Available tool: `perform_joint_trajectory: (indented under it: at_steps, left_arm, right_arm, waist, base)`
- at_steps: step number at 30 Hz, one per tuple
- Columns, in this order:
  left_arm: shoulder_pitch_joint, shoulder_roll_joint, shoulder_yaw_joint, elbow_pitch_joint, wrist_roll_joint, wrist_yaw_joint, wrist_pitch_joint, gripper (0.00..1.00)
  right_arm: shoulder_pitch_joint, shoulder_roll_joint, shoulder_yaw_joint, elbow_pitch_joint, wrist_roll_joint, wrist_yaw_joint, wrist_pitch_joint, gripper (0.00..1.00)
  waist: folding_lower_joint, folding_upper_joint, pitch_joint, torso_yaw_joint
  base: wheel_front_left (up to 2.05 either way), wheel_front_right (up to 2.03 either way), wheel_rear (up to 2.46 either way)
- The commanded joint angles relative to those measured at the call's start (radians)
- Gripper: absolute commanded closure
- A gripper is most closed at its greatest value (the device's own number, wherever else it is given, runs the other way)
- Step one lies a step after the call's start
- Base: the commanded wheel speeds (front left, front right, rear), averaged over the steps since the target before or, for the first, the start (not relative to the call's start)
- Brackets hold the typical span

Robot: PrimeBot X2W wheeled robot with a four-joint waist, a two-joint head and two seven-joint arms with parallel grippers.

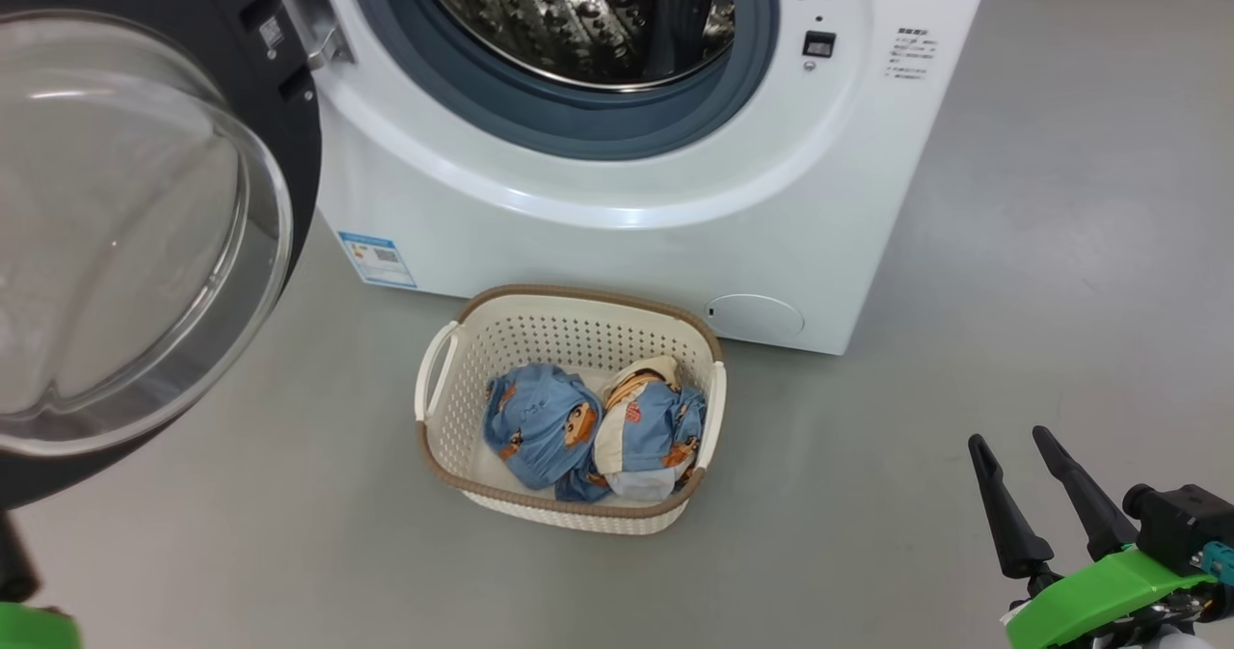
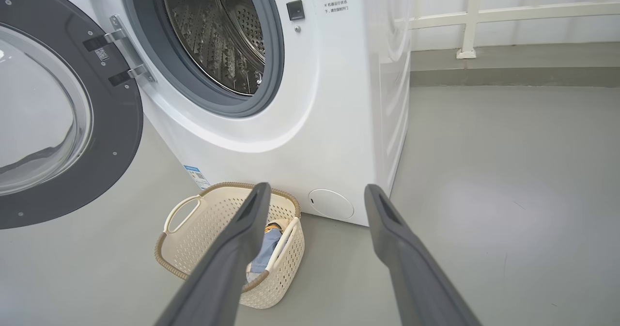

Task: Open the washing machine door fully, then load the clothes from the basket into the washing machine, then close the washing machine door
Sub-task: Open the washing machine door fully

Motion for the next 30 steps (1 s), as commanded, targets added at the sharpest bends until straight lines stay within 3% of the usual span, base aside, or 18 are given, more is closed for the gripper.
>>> perform_joint_trajectory:
  at_steps: [1,14,30]
  left_arm:
    - [-0.001,0.032,0.014,-0.041,-0.011,-0.001,-0.006,0.0]
    - [0.079,0.014,-0.168,-0.139,-0.048,-0.001,-0.006,0.0]
    - [0.099,0.034,-0.289,-0.168,-0.12,-0.001,-0.006,0.0]
  right_arm:
    - [0.008,-0.01,0.017,-0.025,0.01,0.002,-0.012,0.0]
    - [0.024,-0.006,0.005,-0.038,0.01,0.002,-0.012,0.0]
    - [0.019,-0.012,-0.017,-0.05,0.004,0.002,-0.012,0.0]
  waist:
    - [0.0,0.0,-0.008,-0.01]
    - [0.0,0.0,-0.037,-0.11]
    - [0.0,0.0,-0.029,-0.246]
  base:
    - [0.0,0.0,0.0]
    - [0.0,0.0,0.0]
    - [0.0,0.0,0.0]
